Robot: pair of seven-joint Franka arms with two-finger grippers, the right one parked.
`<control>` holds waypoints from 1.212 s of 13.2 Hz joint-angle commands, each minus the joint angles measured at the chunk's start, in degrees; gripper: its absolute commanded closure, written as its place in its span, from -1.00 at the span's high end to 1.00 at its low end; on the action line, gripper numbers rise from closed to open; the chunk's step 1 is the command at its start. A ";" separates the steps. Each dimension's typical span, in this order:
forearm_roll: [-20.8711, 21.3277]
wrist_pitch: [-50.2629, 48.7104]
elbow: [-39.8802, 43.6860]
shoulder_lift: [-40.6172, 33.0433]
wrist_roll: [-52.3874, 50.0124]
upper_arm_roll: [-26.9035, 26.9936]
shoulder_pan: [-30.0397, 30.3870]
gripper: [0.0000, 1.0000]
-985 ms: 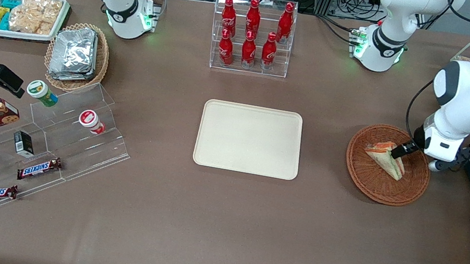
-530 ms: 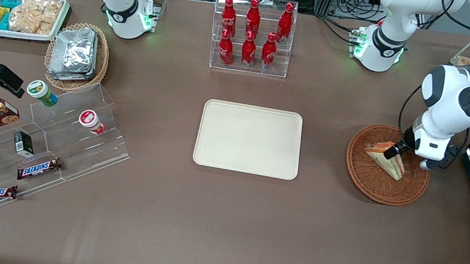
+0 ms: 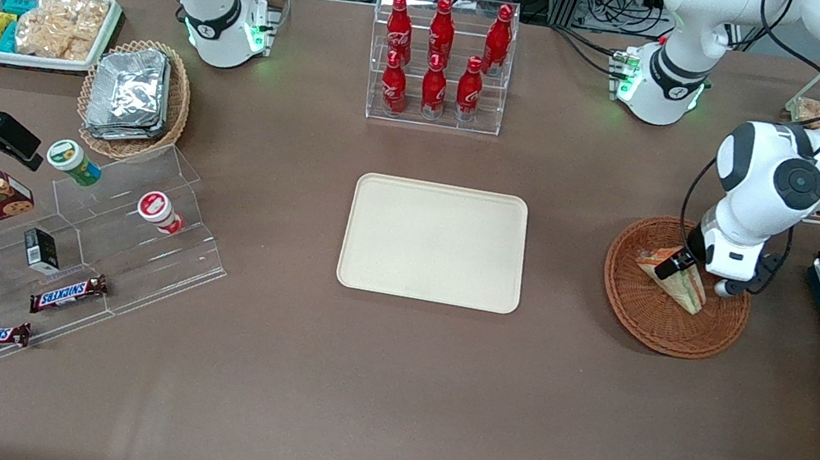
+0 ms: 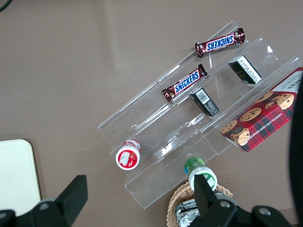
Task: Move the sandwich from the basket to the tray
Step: 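Lower the left gripper and close it on the wrapped sandwich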
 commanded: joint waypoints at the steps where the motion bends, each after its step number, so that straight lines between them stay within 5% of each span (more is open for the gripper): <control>1: -0.28 1.63 -0.50 0.51 -1.13 0.14 -0.55 0.64; 3: -0.19 2.41 -0.59 1.04 -1.13 0.23 -0.55 0.33; 6: -0.02 2.42 -0.50 1.22 -0.95 0.23 -0.55 -0.47; 10: 0.51 -3.97 1.69 -2.81 2.02 0.23 -0.37 -0.54; 16: 0.51 -26.89 15.46 -7.66 24.05 0.31 -0.28 -0.54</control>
